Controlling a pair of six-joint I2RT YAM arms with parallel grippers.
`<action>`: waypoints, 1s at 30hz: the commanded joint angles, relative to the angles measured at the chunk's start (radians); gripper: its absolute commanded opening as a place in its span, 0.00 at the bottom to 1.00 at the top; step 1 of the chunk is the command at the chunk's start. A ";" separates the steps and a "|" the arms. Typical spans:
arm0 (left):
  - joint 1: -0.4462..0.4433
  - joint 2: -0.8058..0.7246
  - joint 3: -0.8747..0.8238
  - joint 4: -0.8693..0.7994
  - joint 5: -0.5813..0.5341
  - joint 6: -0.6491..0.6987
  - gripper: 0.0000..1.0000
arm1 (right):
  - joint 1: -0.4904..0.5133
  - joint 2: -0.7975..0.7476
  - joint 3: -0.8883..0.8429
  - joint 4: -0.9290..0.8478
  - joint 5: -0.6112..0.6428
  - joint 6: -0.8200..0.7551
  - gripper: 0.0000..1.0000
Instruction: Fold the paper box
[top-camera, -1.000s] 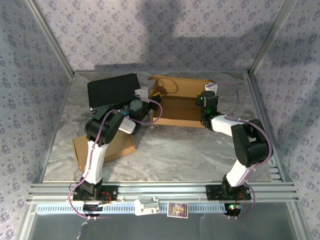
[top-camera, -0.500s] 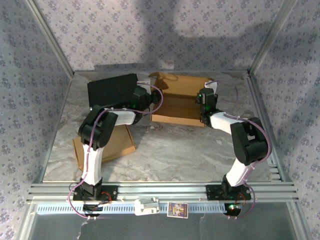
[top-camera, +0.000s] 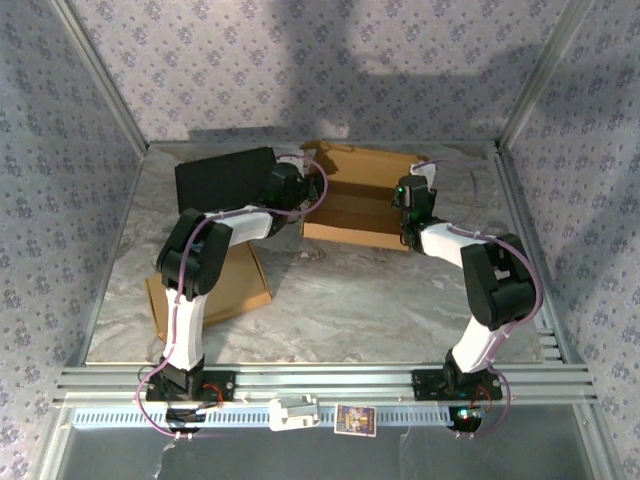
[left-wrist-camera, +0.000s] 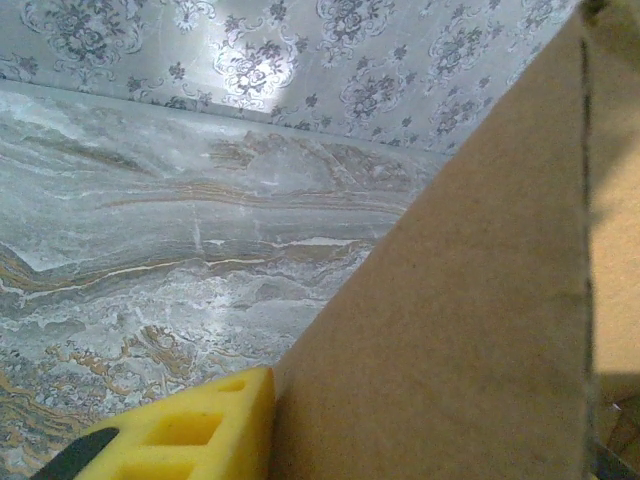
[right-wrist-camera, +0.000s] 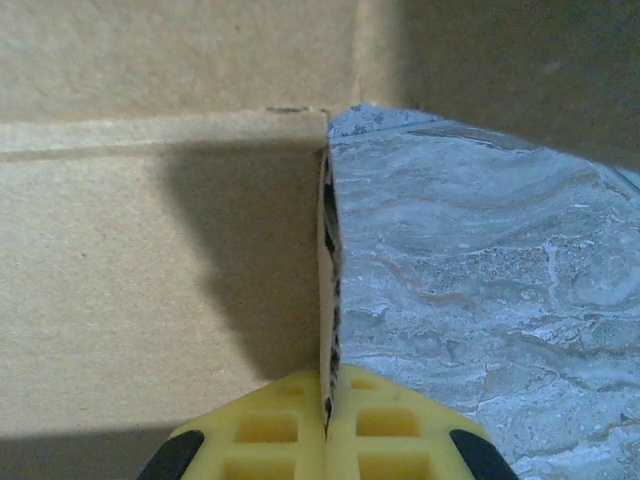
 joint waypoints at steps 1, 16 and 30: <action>-0.004 -0.045 0.061 -0.065 0.057 0.015 0.34 | -0.003 -0.019 0.035 -0.089 -0.035 0.029 0.00; 0.015 -0.026 0.241 -0.345 0.082 0.003 0.31 | -0.035 -0.026 0.089 -0.180 -0.087 0.048 0.00; 0.027 0.024 0.401 -0.597 0.105 -0.028 0.27 | -0.027 -0.006 0.121 -0.192 -0.090 0.050 0.00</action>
